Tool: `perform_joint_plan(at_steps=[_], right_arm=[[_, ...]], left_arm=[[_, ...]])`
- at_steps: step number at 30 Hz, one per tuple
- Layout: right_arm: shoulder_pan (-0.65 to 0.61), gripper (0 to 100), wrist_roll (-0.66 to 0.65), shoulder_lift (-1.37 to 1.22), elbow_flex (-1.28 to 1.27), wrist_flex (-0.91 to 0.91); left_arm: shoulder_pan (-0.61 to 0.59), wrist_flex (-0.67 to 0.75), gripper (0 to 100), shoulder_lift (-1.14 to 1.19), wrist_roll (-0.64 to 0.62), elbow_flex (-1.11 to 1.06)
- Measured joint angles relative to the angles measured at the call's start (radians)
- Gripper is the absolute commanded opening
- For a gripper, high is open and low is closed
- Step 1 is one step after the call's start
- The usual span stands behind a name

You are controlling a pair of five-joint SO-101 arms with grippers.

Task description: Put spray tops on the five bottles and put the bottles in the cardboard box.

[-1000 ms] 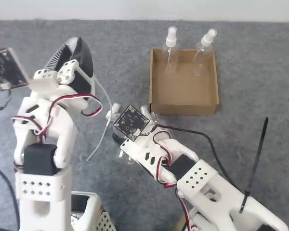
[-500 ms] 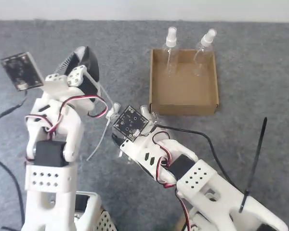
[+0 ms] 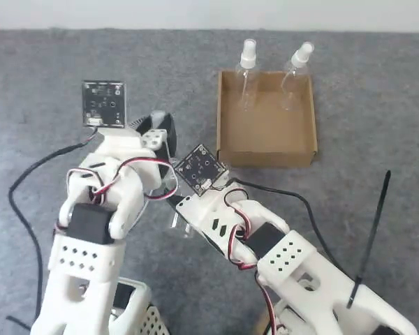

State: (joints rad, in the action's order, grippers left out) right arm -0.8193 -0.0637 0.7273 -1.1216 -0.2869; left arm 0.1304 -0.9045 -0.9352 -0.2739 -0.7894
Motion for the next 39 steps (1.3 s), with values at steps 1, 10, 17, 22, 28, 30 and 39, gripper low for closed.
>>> perform_joint_plan(at_steps=[1, 10, 17, 22, 28, 30, 39], right_arm=[[0.0, 0.6, 0.0, 0.0, 0.0, 0.0], [-0.002, 0.6, 0.0, 0.031, -0.005, 0.0], [-0.002, 0.6, 0.06, 0.127, -0.055, 0.0], [0.003, 0.6, 0.075, 0.13, -0.055, 0.0], [0.008, 0.6, 0.077, 0.141, -0.054, 0.0], [0.015, 0.6, 0.078, 0.143, -0.054, 0.0], [0.043, 0.6, 0.08, 0.157, -0.054, 0.0]], left_arm=[[0.003, -0.002, 1, -0.002, 0.0, -0.011], [0.008, -0.046, 1, -0.006, 0.006, -0.043], [0.008, -0.054, 1, -0.02, 0.006, -0.041], [0.012, -0.074, 3, -0.02, 0.006, -0.04], [0.012, -0.18, 12, -0.02, 0.006, 0.034], [0.009, -0.201, 13, -0.02, 0.006, 0.035], [0.005, -0.209, 15, -0.018, 0.014, 0.091]])
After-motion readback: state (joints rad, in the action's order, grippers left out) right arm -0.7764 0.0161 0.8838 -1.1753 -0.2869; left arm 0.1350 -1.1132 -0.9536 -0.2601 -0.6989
